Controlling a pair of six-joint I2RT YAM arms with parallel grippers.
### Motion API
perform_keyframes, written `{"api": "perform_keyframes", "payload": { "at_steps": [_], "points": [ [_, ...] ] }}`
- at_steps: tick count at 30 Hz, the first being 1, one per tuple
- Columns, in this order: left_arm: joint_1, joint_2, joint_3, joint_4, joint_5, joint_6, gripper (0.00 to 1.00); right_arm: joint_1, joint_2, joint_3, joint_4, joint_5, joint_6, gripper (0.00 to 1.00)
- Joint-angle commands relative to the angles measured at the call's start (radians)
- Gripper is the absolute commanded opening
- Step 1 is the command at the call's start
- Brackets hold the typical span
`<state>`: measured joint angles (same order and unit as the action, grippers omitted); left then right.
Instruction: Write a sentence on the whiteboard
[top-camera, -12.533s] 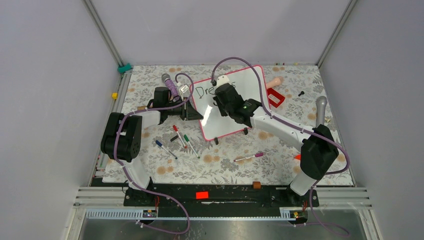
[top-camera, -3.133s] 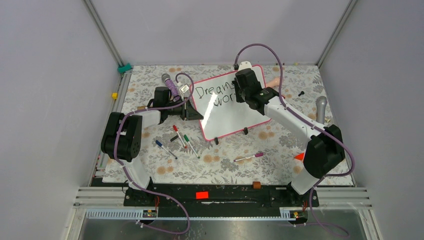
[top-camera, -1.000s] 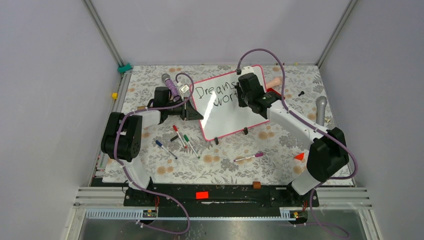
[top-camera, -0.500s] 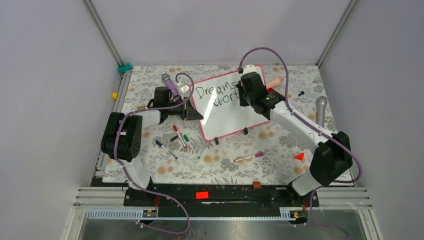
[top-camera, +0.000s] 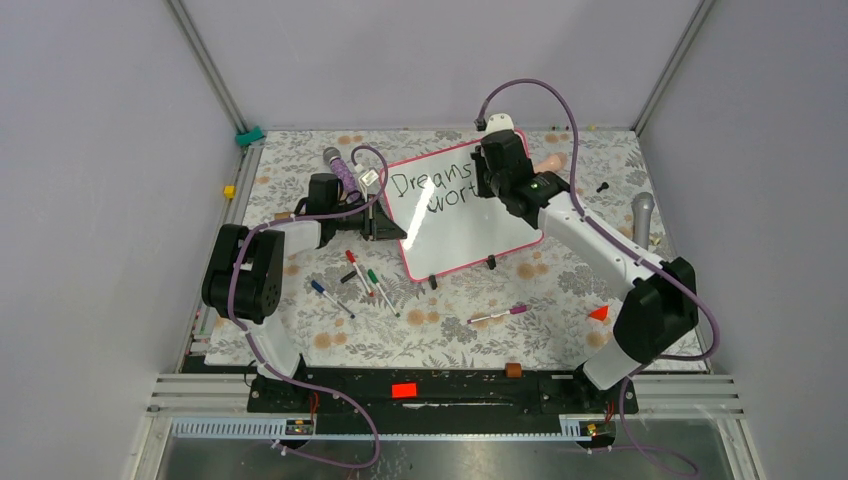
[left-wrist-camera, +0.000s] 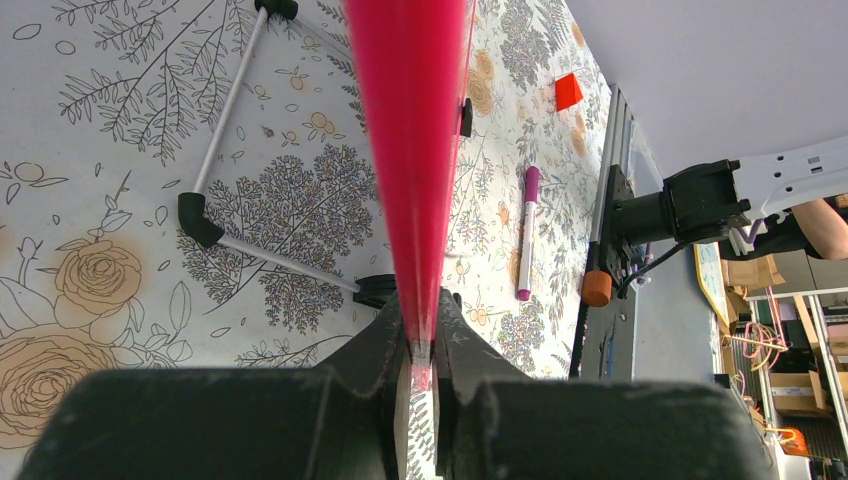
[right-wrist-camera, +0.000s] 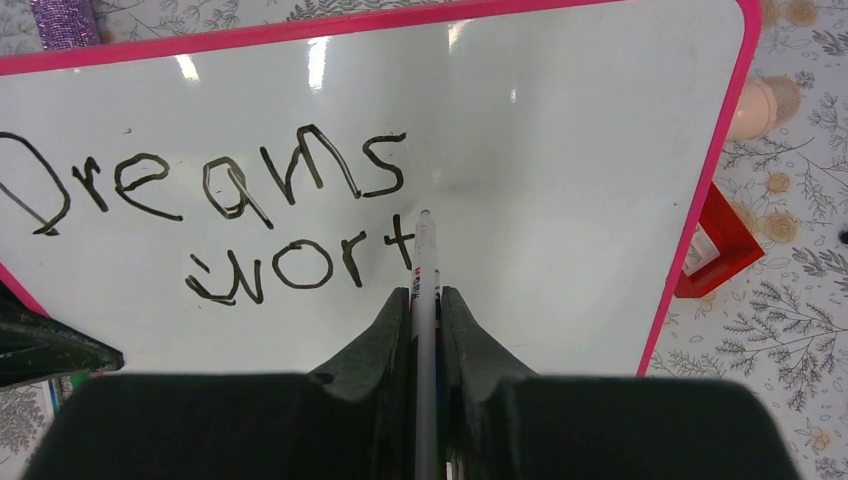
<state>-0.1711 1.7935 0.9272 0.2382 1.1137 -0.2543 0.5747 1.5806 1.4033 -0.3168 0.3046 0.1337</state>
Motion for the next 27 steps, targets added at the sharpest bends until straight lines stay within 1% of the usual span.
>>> {"api": "perform_keyframes", "payload": {
  "at_steps": [1, 10, 21, 27],
  "points": [
    [-0.016, 0.046, -0.007, -0.043, -0.183, 0.052, 0.0, -0.014, 0.043, 0.062, 0.028, 0.038, -0.012, 0.0],
    [-0.015, 0.046, -0.006, -0.043, -0.183, 0.052, 0.0, -0.024, 0.054, 0.036, 0.053, 0.046, -0.004, 0.0],
    [-0.015, 0.042, -0.007, -0.043, -0.182, 0.052, 0.0, -0.03, 0.053, -0.001, 0.053, -0.003, -0.002, 0.0],
    [-0.016, 0.043, -0.007, -0.043, -0.181, 0.052, 0.0, -0.03, 0.019, -0.065, 0.05, -0.042, 0.005, 0.0]
  ]
}}
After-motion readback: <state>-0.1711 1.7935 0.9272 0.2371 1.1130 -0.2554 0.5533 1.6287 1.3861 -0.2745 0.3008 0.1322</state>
